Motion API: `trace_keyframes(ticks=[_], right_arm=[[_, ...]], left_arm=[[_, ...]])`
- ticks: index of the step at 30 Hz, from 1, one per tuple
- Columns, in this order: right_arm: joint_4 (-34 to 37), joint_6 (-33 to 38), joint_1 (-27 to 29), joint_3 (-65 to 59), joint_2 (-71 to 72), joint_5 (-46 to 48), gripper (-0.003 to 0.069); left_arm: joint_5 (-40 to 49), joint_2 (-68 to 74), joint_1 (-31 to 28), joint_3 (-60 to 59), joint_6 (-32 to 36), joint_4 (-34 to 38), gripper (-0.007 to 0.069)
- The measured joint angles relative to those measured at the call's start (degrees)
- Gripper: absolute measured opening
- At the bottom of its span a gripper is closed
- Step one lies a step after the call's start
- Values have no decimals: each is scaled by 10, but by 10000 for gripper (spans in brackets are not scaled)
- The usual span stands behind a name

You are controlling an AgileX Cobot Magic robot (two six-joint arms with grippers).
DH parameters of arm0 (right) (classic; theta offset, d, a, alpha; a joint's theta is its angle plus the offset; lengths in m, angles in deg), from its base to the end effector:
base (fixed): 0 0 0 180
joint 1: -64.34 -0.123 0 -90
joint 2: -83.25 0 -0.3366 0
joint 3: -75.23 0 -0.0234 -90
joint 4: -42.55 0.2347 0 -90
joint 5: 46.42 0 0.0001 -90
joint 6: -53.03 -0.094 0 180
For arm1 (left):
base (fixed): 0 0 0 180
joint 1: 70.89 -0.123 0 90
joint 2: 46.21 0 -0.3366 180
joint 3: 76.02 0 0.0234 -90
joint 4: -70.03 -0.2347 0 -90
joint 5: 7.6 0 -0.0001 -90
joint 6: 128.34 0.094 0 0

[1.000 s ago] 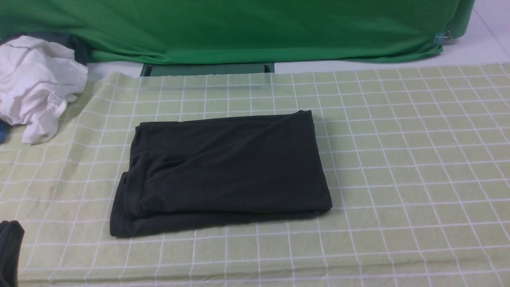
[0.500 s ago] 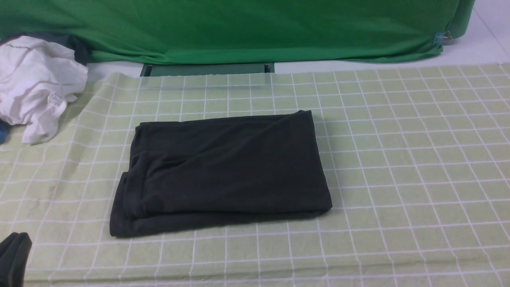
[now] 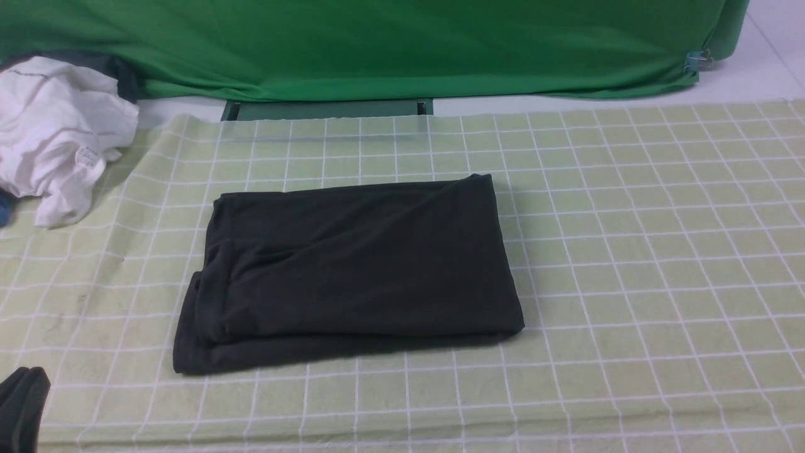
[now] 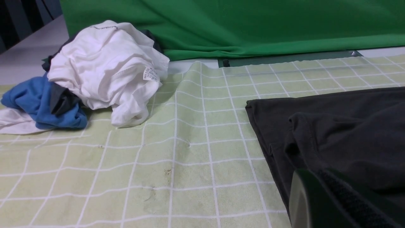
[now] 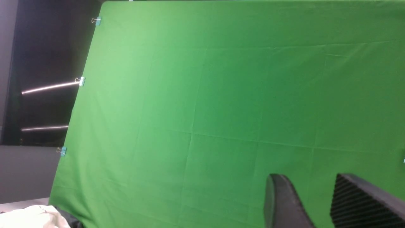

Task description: Fold a long-sleeved shirt over a green coffee tablecloth.

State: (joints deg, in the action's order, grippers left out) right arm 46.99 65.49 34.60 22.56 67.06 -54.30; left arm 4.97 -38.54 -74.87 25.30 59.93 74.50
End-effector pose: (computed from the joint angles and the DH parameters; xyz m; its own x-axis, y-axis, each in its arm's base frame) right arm -0.0260 -0.0160 0.3688 0.4852 0.1157 -0.8667 -0.4241 0.8979 -0.1176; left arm -0.0079 -0.0022 0.1916 -0.1573 0.0573 -0.9859 -0.0421 0.9970 0.0647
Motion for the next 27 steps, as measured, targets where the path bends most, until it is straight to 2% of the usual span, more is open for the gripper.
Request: trace_keyframes(ticks=[8,12,15,20,21,25,27], right_arm=[[0,0,0,0,0,1,239],[0,0,9,-1,11,47,239],[0,0,62,-10,14,102,239],[0,1,181,-79,16,125,242],[0,1,181,-83,16,125,243],[0,1,250,-185,22,130,244],[0,1,266,-226,32,132,244]], left_arm=[[0,0,0,0,0,-1,14],[1,0,0,0,0,-1,14],[1,0,0,0,0,-1,14],[1,0,0,0,-1,-1,15],[1,0,0,0,-1,-1,15],[1,0,0,0,-1,-1,15],[1,0,0,0,-1,-1,15]])
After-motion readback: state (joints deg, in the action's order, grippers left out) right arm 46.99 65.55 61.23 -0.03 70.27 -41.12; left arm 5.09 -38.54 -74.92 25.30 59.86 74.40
